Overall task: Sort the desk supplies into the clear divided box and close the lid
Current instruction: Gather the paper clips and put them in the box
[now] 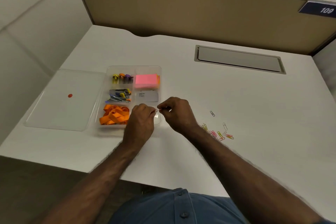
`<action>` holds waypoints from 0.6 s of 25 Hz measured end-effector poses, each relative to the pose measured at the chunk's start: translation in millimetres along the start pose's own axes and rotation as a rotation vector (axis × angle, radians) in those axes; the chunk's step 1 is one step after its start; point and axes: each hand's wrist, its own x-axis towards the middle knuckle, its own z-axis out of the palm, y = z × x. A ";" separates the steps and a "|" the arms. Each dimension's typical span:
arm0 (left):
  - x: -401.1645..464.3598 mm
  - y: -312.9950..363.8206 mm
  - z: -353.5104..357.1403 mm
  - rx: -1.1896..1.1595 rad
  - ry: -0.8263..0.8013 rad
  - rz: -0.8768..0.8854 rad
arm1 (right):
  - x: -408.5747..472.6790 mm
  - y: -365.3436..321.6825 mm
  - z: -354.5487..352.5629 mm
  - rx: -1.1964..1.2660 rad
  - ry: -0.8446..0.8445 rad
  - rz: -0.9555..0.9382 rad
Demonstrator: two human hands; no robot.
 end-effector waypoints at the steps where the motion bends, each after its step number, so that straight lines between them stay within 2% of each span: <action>1: 1.5 -8.1 -4.2 -0.003 0.008 -0.021 | 2.7 -7.0 7.4 0.003 -0.021 0.001; 6: 5.1 -30.9 -13.9 -0.011 0.051 -0.081 | 10.9 -23.6 31.0 -0.008 -0.106 0.040; 10: 3.0 -38.1 -15.4 -0.010 0.079 -0.043 | 11.7 -24.2 33.6 0.008 -0.095 0.069; 15: 1.8 -28.9 -10.5 -0.037 0.038 -0.052 | 9.7 -16.7 20.5 0.012 -0.075 0.044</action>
